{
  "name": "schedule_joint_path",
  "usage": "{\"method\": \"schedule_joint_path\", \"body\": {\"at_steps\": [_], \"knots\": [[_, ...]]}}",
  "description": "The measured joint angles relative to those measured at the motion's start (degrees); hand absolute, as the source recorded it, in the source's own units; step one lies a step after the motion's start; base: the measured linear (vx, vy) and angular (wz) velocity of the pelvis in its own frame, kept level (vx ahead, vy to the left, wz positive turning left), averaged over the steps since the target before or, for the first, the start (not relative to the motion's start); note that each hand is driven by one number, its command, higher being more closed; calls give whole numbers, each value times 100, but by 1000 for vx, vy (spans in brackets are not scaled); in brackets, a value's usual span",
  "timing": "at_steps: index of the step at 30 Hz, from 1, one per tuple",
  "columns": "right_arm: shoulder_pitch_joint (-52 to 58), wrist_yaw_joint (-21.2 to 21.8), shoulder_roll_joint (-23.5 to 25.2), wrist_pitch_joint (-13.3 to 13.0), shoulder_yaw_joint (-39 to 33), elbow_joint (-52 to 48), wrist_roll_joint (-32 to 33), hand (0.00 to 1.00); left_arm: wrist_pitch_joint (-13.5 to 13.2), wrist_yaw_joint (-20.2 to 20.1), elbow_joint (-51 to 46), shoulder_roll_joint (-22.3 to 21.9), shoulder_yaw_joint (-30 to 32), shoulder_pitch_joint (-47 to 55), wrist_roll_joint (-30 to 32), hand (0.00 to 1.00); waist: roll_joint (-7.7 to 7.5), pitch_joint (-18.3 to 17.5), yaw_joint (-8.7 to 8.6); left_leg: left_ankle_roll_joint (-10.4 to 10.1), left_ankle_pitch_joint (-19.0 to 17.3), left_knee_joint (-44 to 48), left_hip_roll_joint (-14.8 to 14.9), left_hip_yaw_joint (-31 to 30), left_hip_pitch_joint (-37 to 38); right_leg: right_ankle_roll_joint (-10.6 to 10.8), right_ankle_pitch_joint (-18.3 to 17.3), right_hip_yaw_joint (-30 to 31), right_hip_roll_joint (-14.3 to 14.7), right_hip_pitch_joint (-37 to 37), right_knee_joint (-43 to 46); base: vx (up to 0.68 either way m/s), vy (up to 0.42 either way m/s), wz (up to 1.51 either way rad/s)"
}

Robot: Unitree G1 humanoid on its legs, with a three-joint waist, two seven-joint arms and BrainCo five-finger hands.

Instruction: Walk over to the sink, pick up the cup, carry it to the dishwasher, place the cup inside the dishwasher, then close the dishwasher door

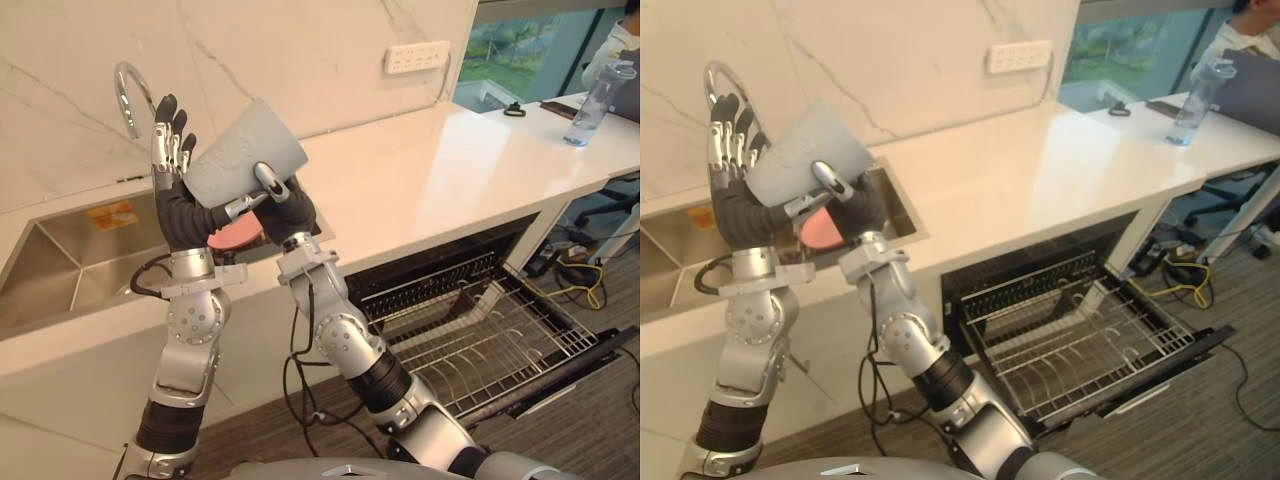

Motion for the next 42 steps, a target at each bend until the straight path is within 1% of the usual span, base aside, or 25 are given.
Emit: {"method": "schedule_joint_path", "body": {"at_steps": [2, 5, 7, 11, 12, 14, 15, 16, 20, 23, 26, 28, 29, 30, 31, 32, 33, 35, 36, 37, 38, 39, 40, 41, 42], "knots": [[52, 78, -42, -71, 57, 3, 104, 100, -107, -23, -1, -21, 39, 0, -20, 0, 14, -10, -3, -10, -7, 4, 0, 5, 1, 1, -8, 1, 0, -2, 0, 38, 7, -1], [67, 100, -60, -312, 104, 0, 325, 100, -251, -68, -1, -43, 57, -1, -74, 0, 37, -27, 14, 16, 2, 39, -2, 15, 1, -11, 3, 10, 0, 1, 4, 49, 10, -3], [67, 102, -61, -463, 90, -1, 440, 100, -338, -70, -1, -58, 132, 0, -121, 0, 39, -29, 38, 28, -43, 102, -1, 42, 0, 27, 19, 36, -2, 3, 9, 45, 13, -7], [120, 93, -74, -956, -107, -240, 476, 100, -420, 31, 0, -80, 399, 0, -121, 0, 48, -35, 54, 39, -69, 109, -23, 68, 9, 45, 17, 48, -30, 5, 28, 8, 3, -1], [131, 94, -76, -1020, -161, -303, 480, 100, -437, 43, 0, -89, 449, 0, -121, 0, 49, -35, 53, 41, -74, 109, -26, 71, 14, 48, 15, 51, -34, 7, 27, 0, 0, 0], [211, 94, -101, -1253, -393, -560, 485, 100, -547, 99, 0, -126, 551, 2, -121, 0, 49, -36, 56, 43, -107, 117, -28, 99, 52, 61, 1, 71, -38, 27, 17, 11, 7, -4], [233, 94, -108, -1287, -462, -617, 487, 100, -580, 106, 0, -156, 586, 2, -121, 0, 53, -38, 55, 38, -125, 132, -27, 109, 53, 62, -1, 81, -38, 26, 11, 7, 7, -8], [255, 97, -113, -1396, -574, -658, 493, 100, -615, 118, 0, -210, 653, 2, -126, 0, 62, -38, 49, 50, -162, 184, -27, 129, 48, 64, -3, 110, -42, 23, 6, 8, 7, -10], [324, 98, -132, -1658, -831, -661, 737, 100, -645, 74, 0, -277, 679, 7, -129, 0, 123, -71, -1, 75, -202, 201, -27, 167, 53, 70, -8, 148, -44, 5, 11, 11, 1, -4], [356, 98, -140, -1864, -945, -712, 775, 100, -647, 13, 0, -280, 679, 11, -127, 0, 133, -79, -3, 58, -201, 206, -28, 199, 68, 73, -5, 185, -44, -6, 36, 29, -6, -5], [411, 99, -160, -2005, -1073, -953, 808, 100, -647, -17, 0, -279, 685, 56, -143, 0, 132, -78, -1, 49, -212, 218, -28, 230, 77, 75, -3, 211, -44, -15, 38, 26, -8, -6], [547, 90, -207, -2098, -1393, -1305, 774, 100, -667, -432, 0, -277, 690, 151, -676, 0, 131, -78, -3, 45, -230, 217, -28, 285, 110, 76, -3, 250, -44, -20, 37, 31, -11, -9], [635, 86, -233, -2099, -1573, -1425, 645, 100, -661, -711, 0, -273, 689, 206, -1009, 0, 130, -77, -12, 47, -247, 216, -28, 314, 132, 76, -3, 276, -44, -23, 37, 16, -2, -13], [779, 82, -268, -2092, -1846, -1590, 509, 100, -596, -1135, 4, -274, 656, 266, -1503, 0, 125, -74, -34, 37, -268, 217, -28, 349, 155, 78, -4, 322, -42, -34, 36, 11, 3, -15], [844, 81, -280, -2084, -2014, -1643, 411, 100, -564, -1339, 18, -282, 600, 313, -1737, 0, 116, -69, -60, 34, -276, 217, -29, 383, 162, 82, -6, 378, -40, -57, 36, 6, 10, -21], [1022, 69, -354, -2052, -2386, -1798, 246, 100, -485, -1683, 91, -327, 362, 480, -2195, 0, 103, -60, -110, 31, -295, 218, -29, 459, 164, 90, 1, 455, -39, -108, 37, 10, 14, -28], [1293, 105, -449, -1959, -2879, -2004, 187, 100, -353, -2081, 483, -392, -377, 738, -2658, 0, 76, -49, -193, 25, -310, 220, -35, 544, 170, 100, 13, 551, -38, -176, 38, 12, 13, -29], [1446, 156, -564, -1946, -3303, -2034, 195, 100, -277, -2237, 1109, -502, -1201, 828, -2773, 0, 46, -27, -305, 20, -324, 214, -33, 613, 169, 104, 17, 614, -31, -202, 39, 2, 8, -24], [1536, 178, -654, -1926, -3695, -2032, 205, 100, -117, -2259, 1782, -618, -2057, 818, -2778, 0, -13, 19, -460, 15, -342, 202, -30, 694, 210, 108, 14, 695, -16, -230, 40, 14, 11, -30], [1565, 189, -716, -1892, -3932, -2032, 204, 100, 49, -2328, 2200, -731, -2600, 799, -2786, 0, -24, 41, -593, 6, -362, 187, -27, 777, 264, 110, 13, 758, -4, -246, 40, 51, 20, -47], [1610, 205, -828, -1843, -4198, -2033, 196, 100, 241, -2517, 2565, -657, -3178, 616, -2810, 0, -43, 54, -749, -1, -387, 195, -11, 914, 312, 114, 22, 883, 28, -305, 41, 56, 17, -44], [1640, 212, -887, -1819, -4325, -2033, 193, 100, 307, -2599, 2675, -656, -3340, 549, -2818, 0, -51, 62, -830, -7, -398, 192, -6, 971, 345, 117, 26, 947, 43, -322, 42, 65, 15, -52], [1788, 212, -1010, -1732, -4622, -2040, 109, 100, 430, -2834, 2839, -655, -3473, 462, -2860, 0, -59, 66, -922, -26, -432, 194, 13, 1116, 424, 117, 53, 1051, 80, -352, 44, 59, 16, -49], [2026, 214, -1110, -1607, -4970, -2051, -33, 100, 532, -3010, 3030, -679, -3534, 383, -2983, 0, -84, 84, -926, -29, -460, 194, 22, 1247, 520, 119, 56, 1168, 106, -356, 44, 51, 19, -48], [2142, 218, -1133, -1550, -5133, -2051, -49, 100, 600, -3077, 3133, -693, -3588, 362, -3063, 0, -99, 94, -926, -36, -477, 195, 24, 1297, 563, 121, 56, 1212, 115, -355, 44, 36, 23, -39]]}}
